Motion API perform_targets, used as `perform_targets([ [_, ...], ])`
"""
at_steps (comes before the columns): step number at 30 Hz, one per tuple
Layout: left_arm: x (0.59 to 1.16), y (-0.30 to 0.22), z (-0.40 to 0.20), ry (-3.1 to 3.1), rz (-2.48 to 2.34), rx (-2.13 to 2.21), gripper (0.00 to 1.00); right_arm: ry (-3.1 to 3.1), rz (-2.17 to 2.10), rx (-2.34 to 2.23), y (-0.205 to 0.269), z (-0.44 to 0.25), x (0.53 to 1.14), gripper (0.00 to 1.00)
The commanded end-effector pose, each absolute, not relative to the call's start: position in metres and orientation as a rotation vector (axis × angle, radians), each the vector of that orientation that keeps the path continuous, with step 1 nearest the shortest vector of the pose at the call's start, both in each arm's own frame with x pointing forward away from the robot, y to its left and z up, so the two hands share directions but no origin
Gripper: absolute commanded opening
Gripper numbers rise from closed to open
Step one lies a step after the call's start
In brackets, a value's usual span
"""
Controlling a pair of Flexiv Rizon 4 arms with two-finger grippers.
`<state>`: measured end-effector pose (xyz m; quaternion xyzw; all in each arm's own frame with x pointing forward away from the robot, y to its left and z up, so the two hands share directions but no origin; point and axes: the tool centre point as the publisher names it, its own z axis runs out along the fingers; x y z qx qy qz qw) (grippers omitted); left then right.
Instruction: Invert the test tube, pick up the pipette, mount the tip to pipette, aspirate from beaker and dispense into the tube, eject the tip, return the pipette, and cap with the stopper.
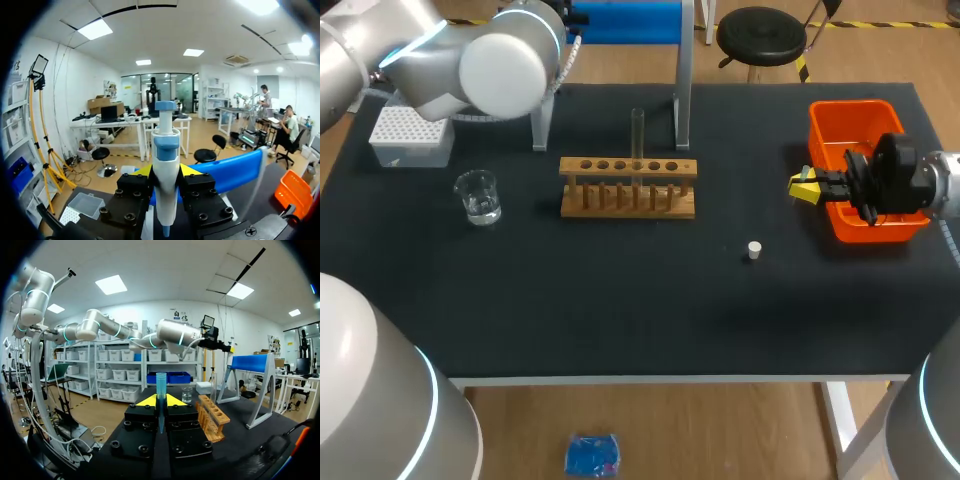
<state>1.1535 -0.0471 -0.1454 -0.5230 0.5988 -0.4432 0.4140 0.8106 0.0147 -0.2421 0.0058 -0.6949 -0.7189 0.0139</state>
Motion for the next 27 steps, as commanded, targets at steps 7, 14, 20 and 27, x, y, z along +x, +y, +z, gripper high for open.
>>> perform_targets([
  [7,1.087,-0.029,-0.095,1.759,-1.259,-1.138,0.0,-2.163,-2.239,0.02,0.014,-0.242,0.811,0.0],
  [14,1.049,-0.045,-0.073,2.087,-1.34,-0.921,0.0,-2.163,-2.239,0.02,0.014,-0.242,0.811,0.0],
  [20,1.005,-0.061,-0.066,2.321,-1.418,-0.728,0.0,-2.163,-2.239,0.02,0.014,-0.242,0.811,0.0],
  [27,0.959,-0.066,-0.059,2.388,-1.513,-0.572,0.0,-2.163,-2.239,0.02,0.014,-0.242,0.811,0.0],
])
